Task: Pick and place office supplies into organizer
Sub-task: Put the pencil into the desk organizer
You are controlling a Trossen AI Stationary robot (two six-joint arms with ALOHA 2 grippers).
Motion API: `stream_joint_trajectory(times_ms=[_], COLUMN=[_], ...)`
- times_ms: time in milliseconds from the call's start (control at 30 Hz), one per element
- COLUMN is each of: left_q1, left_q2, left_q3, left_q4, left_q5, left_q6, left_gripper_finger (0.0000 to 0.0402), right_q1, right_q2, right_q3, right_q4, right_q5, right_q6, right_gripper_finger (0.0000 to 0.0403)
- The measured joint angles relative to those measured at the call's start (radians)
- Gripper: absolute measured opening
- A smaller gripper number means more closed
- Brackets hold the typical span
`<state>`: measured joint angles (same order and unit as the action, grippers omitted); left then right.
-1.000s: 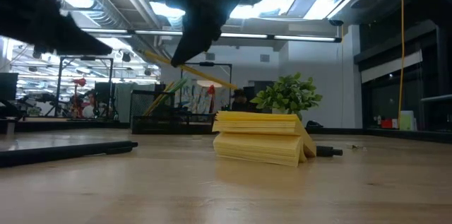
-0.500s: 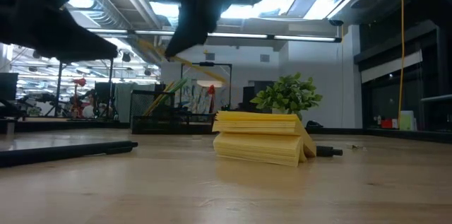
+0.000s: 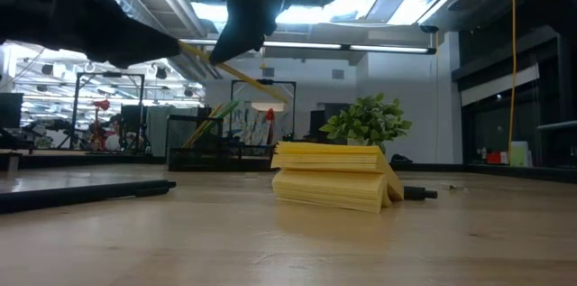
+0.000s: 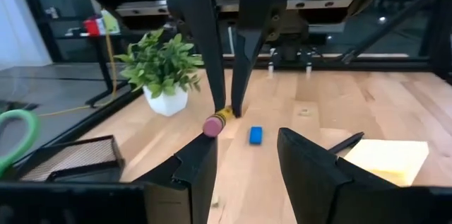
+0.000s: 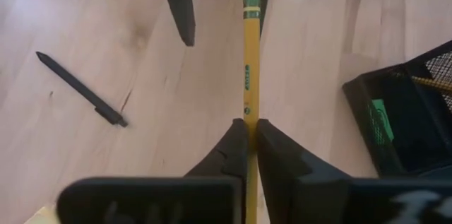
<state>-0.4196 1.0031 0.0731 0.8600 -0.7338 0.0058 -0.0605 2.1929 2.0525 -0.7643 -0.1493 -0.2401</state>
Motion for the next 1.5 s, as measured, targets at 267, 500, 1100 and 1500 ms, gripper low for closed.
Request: stream_joint_trajectory(times_ms=[267,500,1100,1500], left_q1=[0.057,0.089,0.109,0.107], left_q2=[0.001,0.001,0.001,0.001], left_q3=[0.000,0.000,0.001,0.002], left_q4=[0.057,0.054,0.053,0.052], left_q5=[0.089,0.113,0.133,0.128], left_q6=[0.039,0.034,0.052,0.052], left_gripper_finger=[0.0143,0.0143,0.0143,0.0143], right_q1=[0.000,0.000,0.000,0.000], right_q2=[0.000,0.000,-0.004,-0.033], right_q3=[0.000,0.000,-0.002,-0.002], right_q4=[0.000,-0.001,-0.048,-0.051], right_q5=[-0.001,0.001,0.001,0.001], right_q6=[0.000,0.000,0.000,-0.002], right_gripper_finger=[0.0034,0.0023,0.0016,0.0016])
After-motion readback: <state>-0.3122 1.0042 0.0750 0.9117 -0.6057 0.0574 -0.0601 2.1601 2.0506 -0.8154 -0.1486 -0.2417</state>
